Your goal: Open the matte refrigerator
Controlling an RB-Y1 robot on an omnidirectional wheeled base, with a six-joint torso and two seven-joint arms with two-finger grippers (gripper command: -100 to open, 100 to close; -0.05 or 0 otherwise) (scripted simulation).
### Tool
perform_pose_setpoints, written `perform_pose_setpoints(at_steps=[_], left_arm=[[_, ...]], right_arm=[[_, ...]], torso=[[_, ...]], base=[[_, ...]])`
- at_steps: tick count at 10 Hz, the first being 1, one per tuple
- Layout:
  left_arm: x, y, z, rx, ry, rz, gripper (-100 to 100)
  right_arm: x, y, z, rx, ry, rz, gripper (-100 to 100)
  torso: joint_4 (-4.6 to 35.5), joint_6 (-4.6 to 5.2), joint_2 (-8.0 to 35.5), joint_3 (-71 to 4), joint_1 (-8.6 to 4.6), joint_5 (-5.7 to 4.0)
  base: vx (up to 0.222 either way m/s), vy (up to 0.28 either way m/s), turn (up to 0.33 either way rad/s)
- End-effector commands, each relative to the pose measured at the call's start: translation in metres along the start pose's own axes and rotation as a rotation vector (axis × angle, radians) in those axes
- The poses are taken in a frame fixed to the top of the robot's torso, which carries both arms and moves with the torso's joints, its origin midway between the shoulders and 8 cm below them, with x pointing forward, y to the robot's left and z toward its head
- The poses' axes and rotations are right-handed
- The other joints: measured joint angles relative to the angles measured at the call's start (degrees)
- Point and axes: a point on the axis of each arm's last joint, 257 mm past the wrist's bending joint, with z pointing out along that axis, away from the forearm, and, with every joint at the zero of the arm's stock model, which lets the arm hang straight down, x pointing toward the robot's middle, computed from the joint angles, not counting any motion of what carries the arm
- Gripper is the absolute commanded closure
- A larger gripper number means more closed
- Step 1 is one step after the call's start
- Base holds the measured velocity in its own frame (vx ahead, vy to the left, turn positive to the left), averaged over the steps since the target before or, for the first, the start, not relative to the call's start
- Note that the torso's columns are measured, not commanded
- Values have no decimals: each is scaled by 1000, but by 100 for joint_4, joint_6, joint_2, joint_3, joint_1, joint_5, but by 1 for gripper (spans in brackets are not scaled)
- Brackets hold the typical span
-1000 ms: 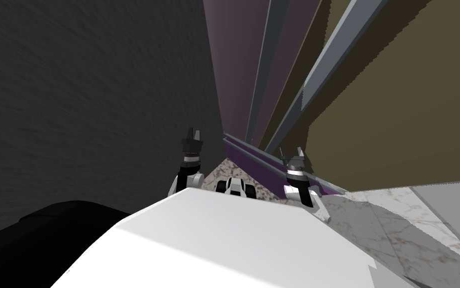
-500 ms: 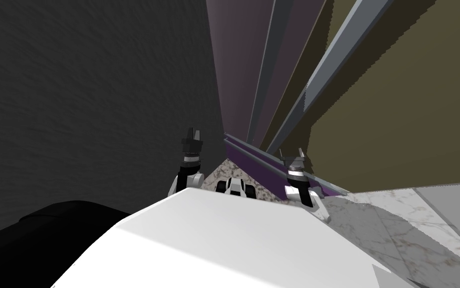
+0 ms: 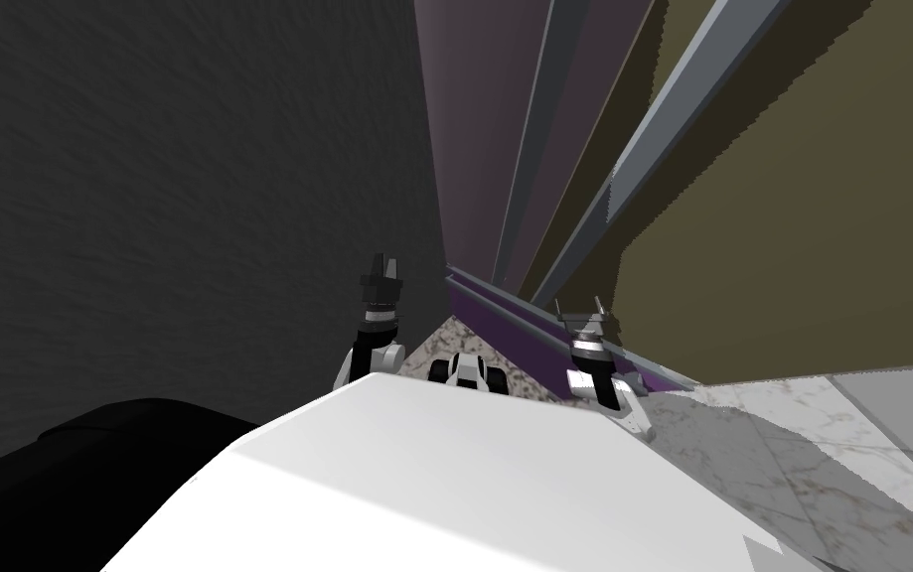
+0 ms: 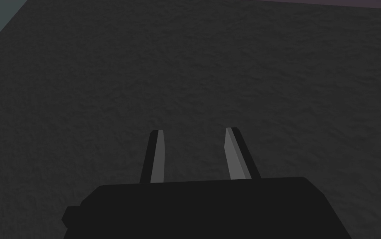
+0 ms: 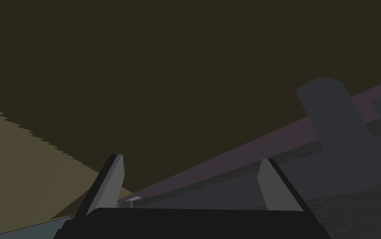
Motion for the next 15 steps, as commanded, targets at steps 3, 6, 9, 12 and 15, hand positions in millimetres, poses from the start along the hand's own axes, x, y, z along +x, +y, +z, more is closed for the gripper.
perform_pose_setpoints(at_steps=[3, 6, 9, 12, 15], left_arm=[[0, 0, 0, 0, 0, 0, 0], [0, 0, 0, 0, 0, 0, 0], [0, 0, 0, 0, 0, 0, 0], [0, 0, 0, 0, 0, 0, 0], [0, 0, 0, 0, 0, 0, 0]], right_arm=[[20, 2, -5, -6, 33, -146, -100], [31, 2, -9, -4, 53, -224, -100], [40, 5, -12, -1, 74, -292, -100], [50, 14, -17, 10, 105, -345, -100], [55, 29, -23, 29, 138, -349, -100]], torso=[[-6, -7, -6, -2, 4, -3], [-15, -15, -20, -9, -1, -11], [-17, -20, -26, -13, 4, -12], [-23, -31, -30, -13, 10, -18], [-25, -31, -25, -12, 16, -19]], base=[[4, 25, 16], [6, 17, 17], [0, 20, 10], [-3, 21, 15], [1, 12, 14]])
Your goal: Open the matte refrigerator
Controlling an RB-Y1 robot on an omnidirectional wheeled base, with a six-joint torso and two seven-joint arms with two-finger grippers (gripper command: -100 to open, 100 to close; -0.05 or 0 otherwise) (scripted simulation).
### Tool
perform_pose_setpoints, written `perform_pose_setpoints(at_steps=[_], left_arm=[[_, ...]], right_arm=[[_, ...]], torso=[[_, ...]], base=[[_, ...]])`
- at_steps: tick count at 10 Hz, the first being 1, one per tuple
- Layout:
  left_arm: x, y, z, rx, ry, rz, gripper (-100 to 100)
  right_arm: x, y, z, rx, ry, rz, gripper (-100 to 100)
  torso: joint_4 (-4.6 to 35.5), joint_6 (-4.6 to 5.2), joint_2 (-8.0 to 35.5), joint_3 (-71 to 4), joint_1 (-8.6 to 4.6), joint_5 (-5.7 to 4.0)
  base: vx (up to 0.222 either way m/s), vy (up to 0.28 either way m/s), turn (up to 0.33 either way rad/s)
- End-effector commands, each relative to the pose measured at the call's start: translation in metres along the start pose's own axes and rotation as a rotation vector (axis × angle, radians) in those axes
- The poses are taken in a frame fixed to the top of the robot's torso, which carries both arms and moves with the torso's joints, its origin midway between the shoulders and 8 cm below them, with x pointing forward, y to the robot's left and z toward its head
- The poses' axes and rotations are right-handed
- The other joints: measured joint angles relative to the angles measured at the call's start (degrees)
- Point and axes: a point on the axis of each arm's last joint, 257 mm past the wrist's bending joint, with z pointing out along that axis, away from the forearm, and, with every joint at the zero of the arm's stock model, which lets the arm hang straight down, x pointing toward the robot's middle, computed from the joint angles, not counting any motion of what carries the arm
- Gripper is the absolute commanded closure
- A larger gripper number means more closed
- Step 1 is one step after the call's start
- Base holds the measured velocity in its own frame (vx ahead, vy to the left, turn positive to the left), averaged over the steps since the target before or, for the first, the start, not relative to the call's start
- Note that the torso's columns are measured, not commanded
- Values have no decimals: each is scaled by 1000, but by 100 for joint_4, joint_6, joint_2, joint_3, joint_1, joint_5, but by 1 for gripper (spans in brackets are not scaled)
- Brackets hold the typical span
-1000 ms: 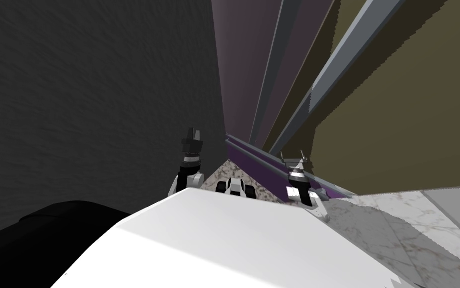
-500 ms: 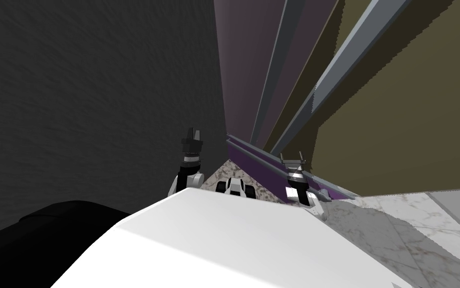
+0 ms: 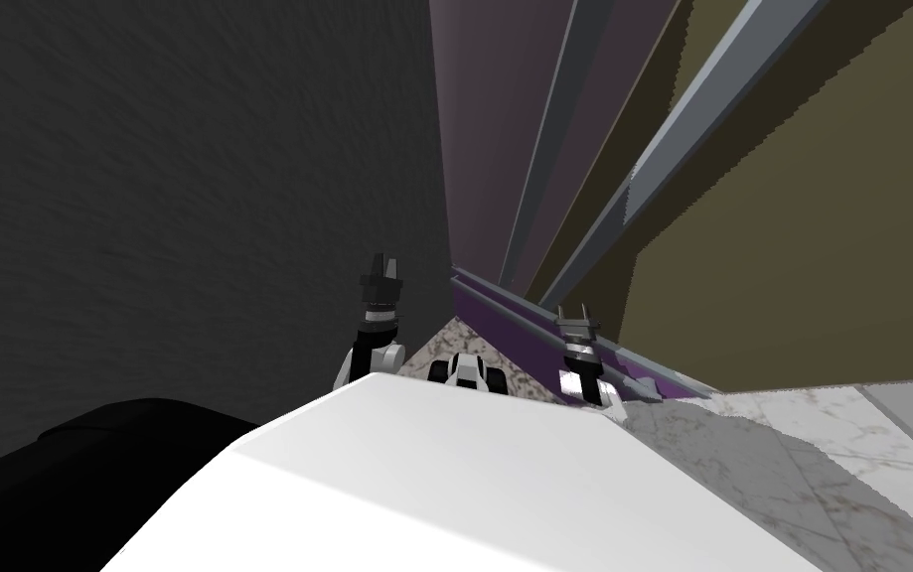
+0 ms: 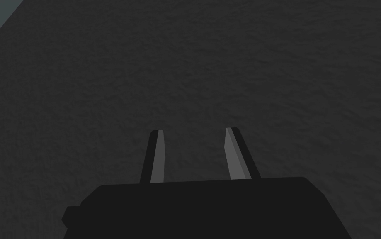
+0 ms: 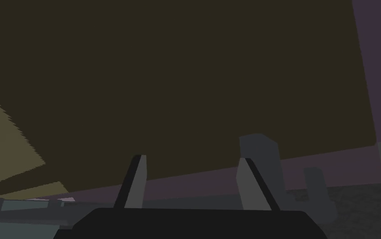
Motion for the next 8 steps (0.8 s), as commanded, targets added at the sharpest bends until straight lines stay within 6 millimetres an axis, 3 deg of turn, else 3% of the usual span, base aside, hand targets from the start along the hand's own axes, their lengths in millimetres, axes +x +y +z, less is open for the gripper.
perform_pose_setpoints(at_steps=[1, 5, 7, 8], left_arm=[[0, 0, 0, 0, 0, 0, 0], [0, 0, 0, 0, 0, 0, 0], [0, 0, 0, 0, 0, 0, 0], [0, 0, 0, 0, 0, 0, 0]], right_arm=[[-4, 25, -8, -4, 37, 19, -100], [-10, 40, -12, 10, 64, 52, -100], [-2, 19, 0, 30, 62, 34, -100], [-1, 18, 2, 30, 63, 34, -100]], torso=[[1, -2, 7, 5, 5, 0], [11, -5, 29, 18, 24, 7], [17, 8, 30, 17, 13, 12], [17, 12, 23, 14, -2, 10]], base=[[0, 13, 7], [-1, 0, 3], [-4, -13, -62], [10, -5, -51]])
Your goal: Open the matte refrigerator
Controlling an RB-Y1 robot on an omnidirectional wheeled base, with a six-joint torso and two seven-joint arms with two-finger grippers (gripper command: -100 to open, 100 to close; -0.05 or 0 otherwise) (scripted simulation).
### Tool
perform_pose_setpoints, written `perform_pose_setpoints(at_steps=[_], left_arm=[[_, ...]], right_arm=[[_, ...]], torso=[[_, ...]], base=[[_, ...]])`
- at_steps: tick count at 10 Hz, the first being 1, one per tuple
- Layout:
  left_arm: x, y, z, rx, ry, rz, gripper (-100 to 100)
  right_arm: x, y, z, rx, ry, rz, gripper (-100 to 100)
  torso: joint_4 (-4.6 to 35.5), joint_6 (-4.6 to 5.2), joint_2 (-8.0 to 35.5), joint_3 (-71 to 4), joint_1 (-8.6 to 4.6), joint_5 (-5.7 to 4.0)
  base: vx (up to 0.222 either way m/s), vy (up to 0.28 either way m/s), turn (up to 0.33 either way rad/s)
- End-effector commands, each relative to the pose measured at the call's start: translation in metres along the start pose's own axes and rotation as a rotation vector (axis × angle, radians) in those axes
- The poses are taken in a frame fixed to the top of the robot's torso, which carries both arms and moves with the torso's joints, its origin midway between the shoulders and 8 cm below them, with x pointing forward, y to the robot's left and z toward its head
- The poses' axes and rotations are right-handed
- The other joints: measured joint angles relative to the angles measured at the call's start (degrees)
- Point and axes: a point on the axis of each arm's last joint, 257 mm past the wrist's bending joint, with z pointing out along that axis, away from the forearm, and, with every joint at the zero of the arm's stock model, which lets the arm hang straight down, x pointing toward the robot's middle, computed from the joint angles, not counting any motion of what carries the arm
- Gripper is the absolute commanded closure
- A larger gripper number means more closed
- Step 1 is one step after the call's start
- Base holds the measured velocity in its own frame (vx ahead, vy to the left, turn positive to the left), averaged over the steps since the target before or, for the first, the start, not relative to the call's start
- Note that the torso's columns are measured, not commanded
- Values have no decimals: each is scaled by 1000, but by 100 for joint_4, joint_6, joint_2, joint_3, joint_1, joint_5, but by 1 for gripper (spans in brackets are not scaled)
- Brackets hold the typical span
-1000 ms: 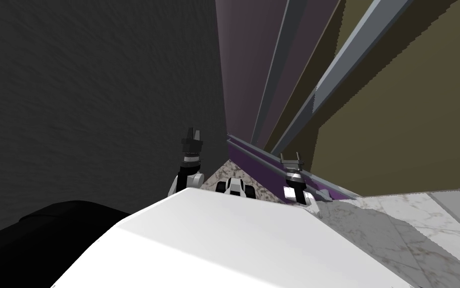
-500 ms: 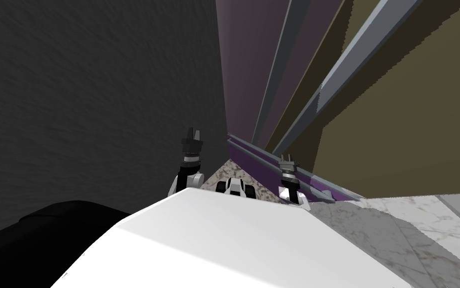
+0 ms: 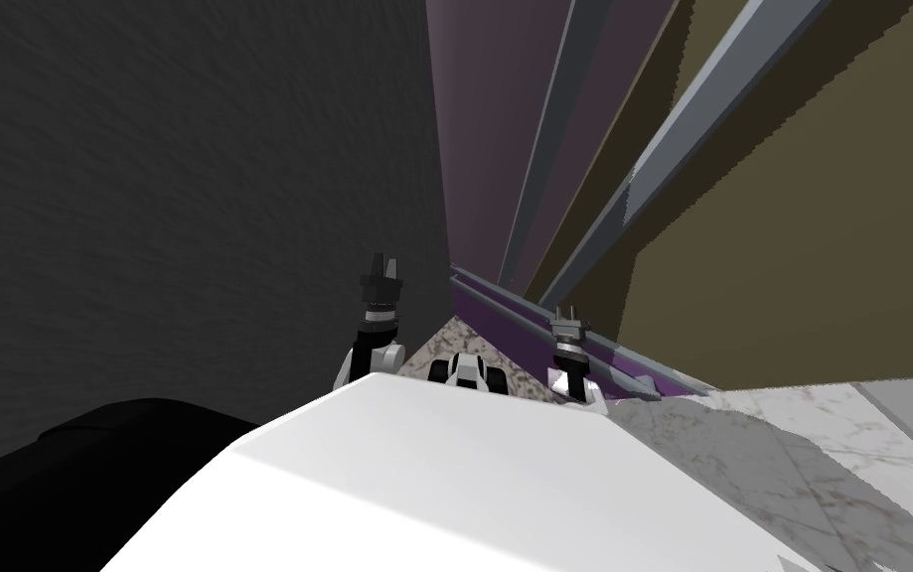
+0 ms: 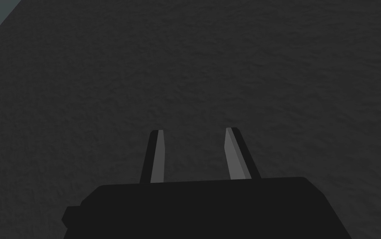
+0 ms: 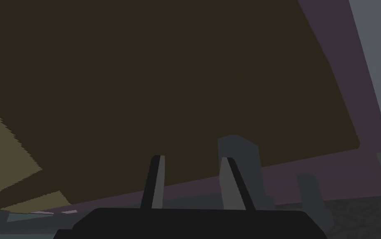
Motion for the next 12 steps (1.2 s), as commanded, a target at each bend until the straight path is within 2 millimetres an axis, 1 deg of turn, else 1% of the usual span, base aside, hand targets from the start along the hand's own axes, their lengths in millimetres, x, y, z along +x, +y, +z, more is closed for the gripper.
perform_pose_setpoints(at_steps=[1, 2, 3, 4, 5, 6, 7, 11, 12], left_arm=[[0, 0, 0, 0, 0, 0, 0], [0, 0, 0, 0, 0, 0, 0], [0, 0, 0, 0, 0, 0, 0], [0, 0, 0, 0, 0, 0, 0], [0, 0, 0, 0, 0, 0, 0], [0, 0, 0, 0, 0, 0, 0], [0, 0, 0, 0, 0, 0, 0], [0, 0, 0, 0, 0, 0, 0], [0, 0, 0, 0, 0, 0, 0]], right_arm=[[1, -3, 12, -7, 6, 5, -100], [2, -6, 16, -6, 7, 6, -100], [5, -11, 11, 3, 9, -3, -100], [0, 3, 1, -8, 5, 5, 100], [0, 5, -3, -9, 4, 4, 100], [2, 1, 1, -7, 8, 4, 100], [5, -6, 3, -13, -8, -23, -100], [13, -27, 14, -35, -44, -92, -100], [14, -31, 17, -40, -51, -105, -100]], torso=[[-2, -11, -14, -8, -3, -2], [-4, -26, -39, -22, 0, -1], [-3, -35, -58, -34, 1, 4], [-5, -13, -47, -30, -8, 2], [12, 16, -5, -8, -7, 12], [27, 42, 40, 19, -11, 19], [34, 41, 63, 34, -17, 18], [34, 49, 63, 32, -18, 19], [20, 22, 39, 21, -14, 8]], base=[[3, 10, -33], [0, 11, -10], [-20, -6, -47], [-9, -2, 130], [13, 2, 105], [11, 0, -5], [0, 0, 0], [-4, 1, -12], [-16, 10, 27]])
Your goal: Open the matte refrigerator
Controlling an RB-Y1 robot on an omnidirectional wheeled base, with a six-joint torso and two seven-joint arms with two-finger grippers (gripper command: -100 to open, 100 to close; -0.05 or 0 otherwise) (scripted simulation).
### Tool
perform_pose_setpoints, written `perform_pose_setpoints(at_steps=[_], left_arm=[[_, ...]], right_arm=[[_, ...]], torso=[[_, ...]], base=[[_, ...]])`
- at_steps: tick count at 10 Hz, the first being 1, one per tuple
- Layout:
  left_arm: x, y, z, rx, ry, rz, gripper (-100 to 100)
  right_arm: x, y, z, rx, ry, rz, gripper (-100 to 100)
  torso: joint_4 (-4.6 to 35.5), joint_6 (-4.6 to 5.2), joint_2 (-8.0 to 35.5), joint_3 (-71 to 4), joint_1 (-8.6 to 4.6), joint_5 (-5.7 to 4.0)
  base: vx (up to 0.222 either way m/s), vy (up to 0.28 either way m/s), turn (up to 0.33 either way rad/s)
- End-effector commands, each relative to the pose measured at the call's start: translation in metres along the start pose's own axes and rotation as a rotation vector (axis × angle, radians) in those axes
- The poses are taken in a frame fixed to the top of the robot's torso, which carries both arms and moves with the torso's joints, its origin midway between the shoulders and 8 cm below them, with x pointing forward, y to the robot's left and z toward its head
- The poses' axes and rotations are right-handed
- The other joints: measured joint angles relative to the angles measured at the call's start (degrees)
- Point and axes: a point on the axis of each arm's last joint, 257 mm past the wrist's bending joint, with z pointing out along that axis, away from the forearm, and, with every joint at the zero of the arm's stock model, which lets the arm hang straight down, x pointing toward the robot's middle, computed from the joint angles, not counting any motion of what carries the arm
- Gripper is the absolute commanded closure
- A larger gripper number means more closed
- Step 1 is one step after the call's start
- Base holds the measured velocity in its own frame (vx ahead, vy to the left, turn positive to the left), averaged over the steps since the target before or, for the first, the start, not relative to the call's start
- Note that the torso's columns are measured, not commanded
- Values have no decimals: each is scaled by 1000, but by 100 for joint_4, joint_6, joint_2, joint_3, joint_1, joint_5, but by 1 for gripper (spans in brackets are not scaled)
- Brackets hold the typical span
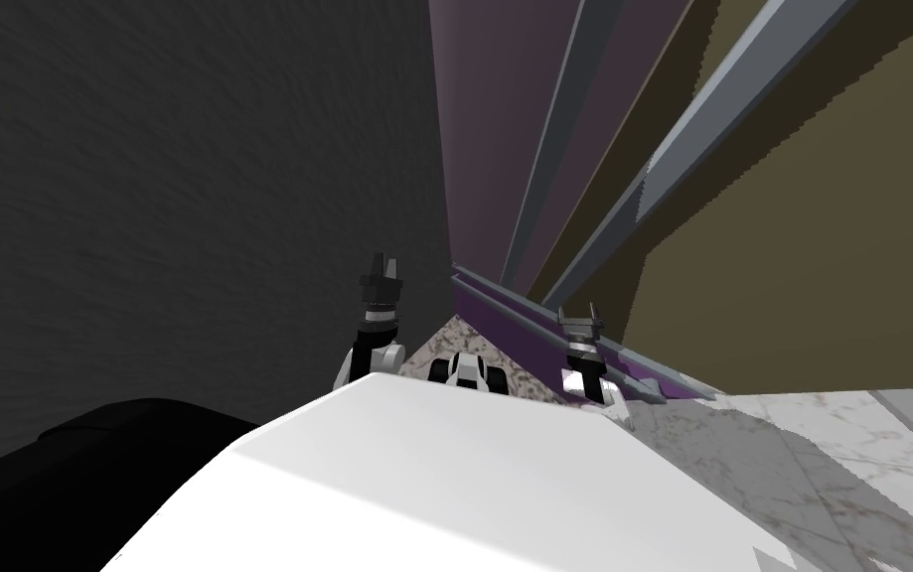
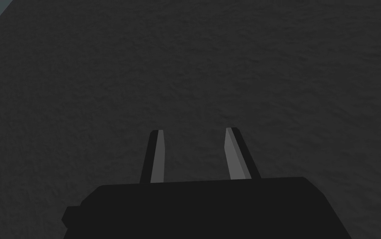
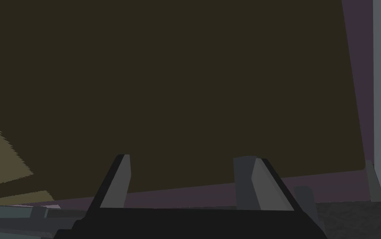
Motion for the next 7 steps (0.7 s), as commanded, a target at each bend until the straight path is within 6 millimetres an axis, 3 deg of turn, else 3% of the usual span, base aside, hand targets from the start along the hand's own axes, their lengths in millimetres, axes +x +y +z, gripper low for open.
perform_pose_setpoints(at_steps=[1, 5, 7], left_arm=[[0, 0, 0, 0, 0, 0, 0], [0, 0, 0, 0, 0, 0, 0], [0, 0, 0, 0, 0, 0, 0]], right_arm=[[-1, 2, 9, -16, -2, 6, -100], [-7, 14, 14, -16, 20, 61, -100], [-12, 24, 12, -8, 38, 100, -100]], torso=[[3, 10, -6, -6, 7, 8], [8, -52, -4, -4, 58, 12], [11, 9, 2, -2, 30, 20]], base=[[-20, 39, 7], [-33, 45, 2], [5, 30, 39]])
